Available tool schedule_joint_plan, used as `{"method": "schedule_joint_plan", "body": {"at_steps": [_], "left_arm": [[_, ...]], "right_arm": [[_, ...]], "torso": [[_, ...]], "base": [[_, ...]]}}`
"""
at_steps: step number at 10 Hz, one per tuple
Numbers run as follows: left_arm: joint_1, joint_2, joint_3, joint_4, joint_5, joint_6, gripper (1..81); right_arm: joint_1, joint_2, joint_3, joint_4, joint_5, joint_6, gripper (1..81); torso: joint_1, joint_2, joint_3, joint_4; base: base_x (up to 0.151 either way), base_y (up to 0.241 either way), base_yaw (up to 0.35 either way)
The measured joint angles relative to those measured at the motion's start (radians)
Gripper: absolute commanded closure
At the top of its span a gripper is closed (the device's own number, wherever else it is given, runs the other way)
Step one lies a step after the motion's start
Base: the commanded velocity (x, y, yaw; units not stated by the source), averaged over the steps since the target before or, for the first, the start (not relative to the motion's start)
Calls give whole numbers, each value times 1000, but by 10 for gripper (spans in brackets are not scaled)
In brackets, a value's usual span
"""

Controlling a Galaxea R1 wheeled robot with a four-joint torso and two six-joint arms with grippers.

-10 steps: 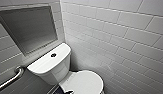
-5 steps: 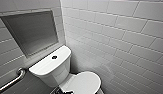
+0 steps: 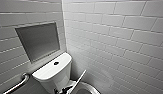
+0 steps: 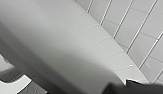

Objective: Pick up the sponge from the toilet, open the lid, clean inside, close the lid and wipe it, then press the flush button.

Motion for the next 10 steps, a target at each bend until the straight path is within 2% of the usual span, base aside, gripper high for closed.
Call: {"method": "schedule_joint_plan", "body": {"at_steps": [2,6,8,10], "left_arm": [[0,-19,-29,-6,-70,-9,10],[4,-32,-162,-39,-221,-82,10],[0,-48,-209,-70,-238,-141,10],[11,-52,-234,-70,-265,-158,10]], "right_arm": [[-3,4,-1,0,4,-1,811],[-3,5,-2,-1,5,-2,811],[-3,5,-2,-2,6,-4,811],[-3,5,-2,-2,6,-4,811]], "torso": [[0,0,-2,0],[0,0,-1,0],[0,0,-1,0],[0,0,0,-1]], "base": [[0,0,0],[0,0,0],[0,0,0],[0,0,0]]}}
